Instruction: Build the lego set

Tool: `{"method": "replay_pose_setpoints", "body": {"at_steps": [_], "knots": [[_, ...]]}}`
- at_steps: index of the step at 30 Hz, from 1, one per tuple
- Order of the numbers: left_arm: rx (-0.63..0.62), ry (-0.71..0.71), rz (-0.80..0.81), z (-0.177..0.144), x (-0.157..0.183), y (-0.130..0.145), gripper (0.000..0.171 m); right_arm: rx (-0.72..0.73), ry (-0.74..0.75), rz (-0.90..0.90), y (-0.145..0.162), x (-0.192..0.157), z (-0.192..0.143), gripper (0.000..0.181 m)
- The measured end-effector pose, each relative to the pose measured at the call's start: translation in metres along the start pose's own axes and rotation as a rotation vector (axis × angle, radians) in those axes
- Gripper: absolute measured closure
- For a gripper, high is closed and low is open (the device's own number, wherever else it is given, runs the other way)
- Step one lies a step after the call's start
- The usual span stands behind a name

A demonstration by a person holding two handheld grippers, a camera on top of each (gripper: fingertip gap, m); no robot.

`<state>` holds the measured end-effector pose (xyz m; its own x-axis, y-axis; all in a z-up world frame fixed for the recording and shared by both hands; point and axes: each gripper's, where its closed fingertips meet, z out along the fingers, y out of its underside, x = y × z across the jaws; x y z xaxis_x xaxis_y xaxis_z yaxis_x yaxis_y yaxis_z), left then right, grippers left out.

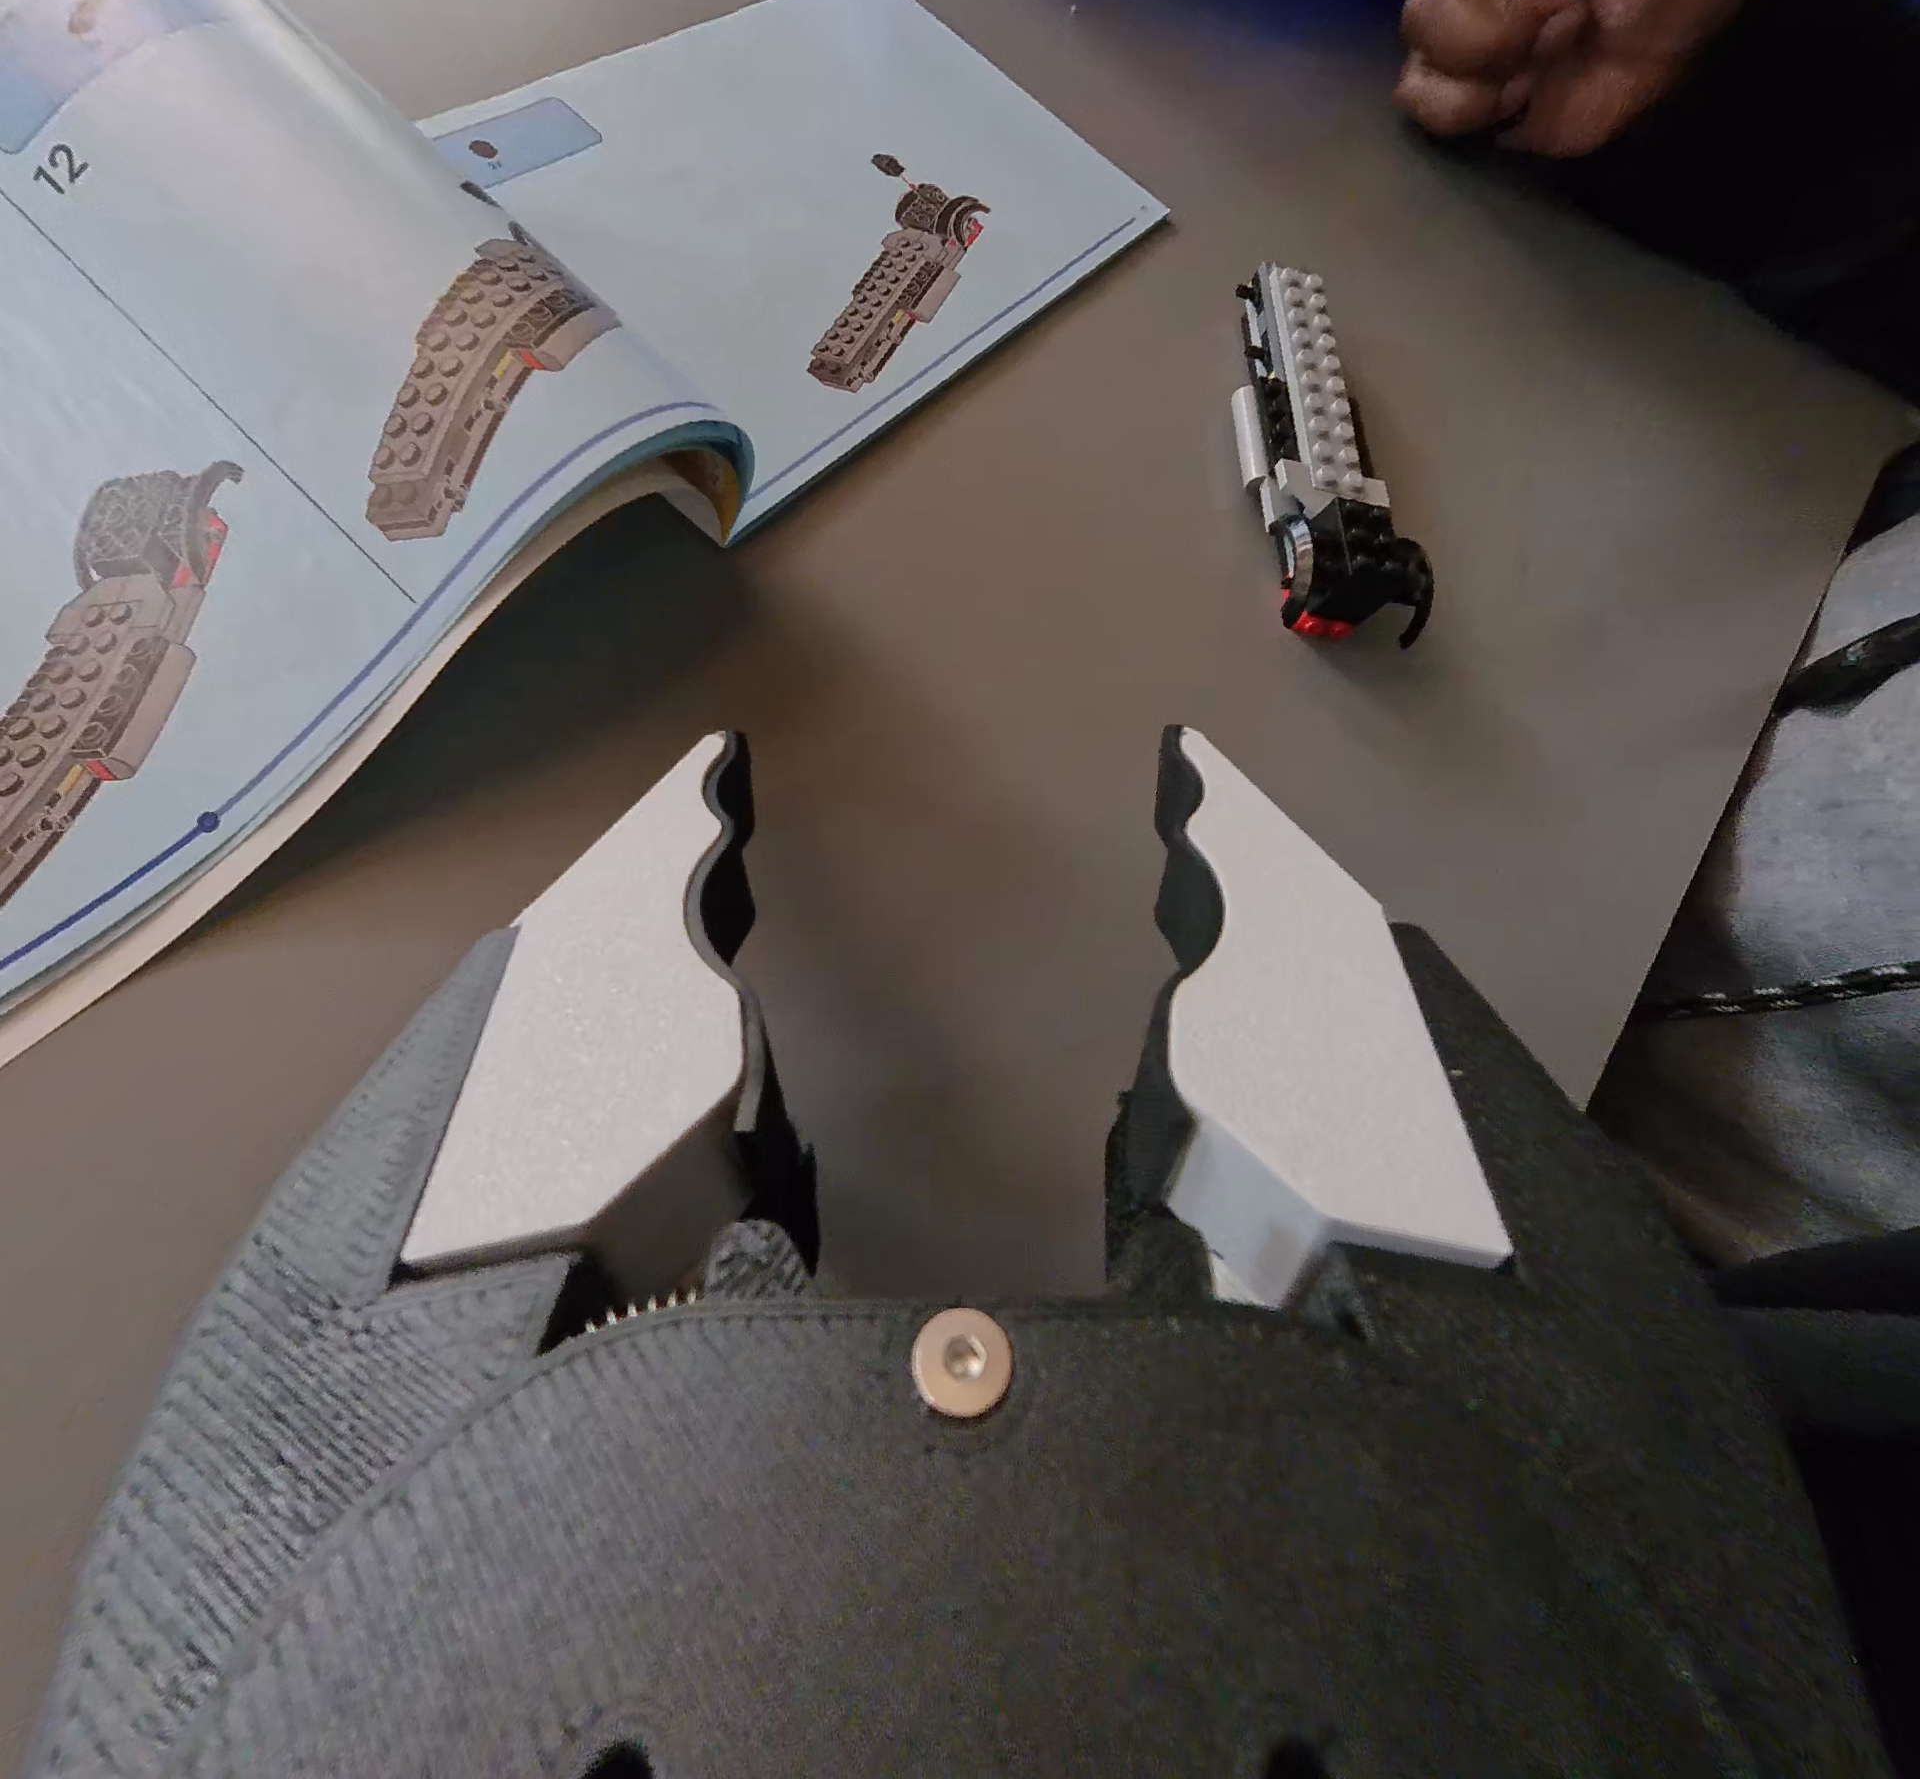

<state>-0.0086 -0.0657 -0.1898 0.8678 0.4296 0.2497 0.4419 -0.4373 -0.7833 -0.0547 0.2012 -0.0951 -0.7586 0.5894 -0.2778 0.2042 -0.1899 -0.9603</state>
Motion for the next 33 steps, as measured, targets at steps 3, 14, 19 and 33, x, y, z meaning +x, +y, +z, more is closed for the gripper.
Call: {"method": "replay_pose_setpoints", "body": {"at_steps": [3,14,19,33], "knots": [[-0.007,-0.004,-0.002,0.001,0.0,0.001,0.094,0.014,0.026,-0.011,-0.001,-0.002,-0.005,0.132],[-0.005,-0.017,-0.045,0.002,-0.005,0.0,0.096,0.024,-0.001,0.028,0.002,-0.014,-0.017,0.132],[-0.002,-0.023,-0.06,0.001,-0.007,0.0,0.096,0.014,-0.029,0.034,0.004,-0.021,-0.022,0.132],[0.004,-0.018,-0.099,0.001,-0.009,-0.001,0.098,0.002,-0.073,0.046,0.007,-0.033,-0.032,0.132]]}}
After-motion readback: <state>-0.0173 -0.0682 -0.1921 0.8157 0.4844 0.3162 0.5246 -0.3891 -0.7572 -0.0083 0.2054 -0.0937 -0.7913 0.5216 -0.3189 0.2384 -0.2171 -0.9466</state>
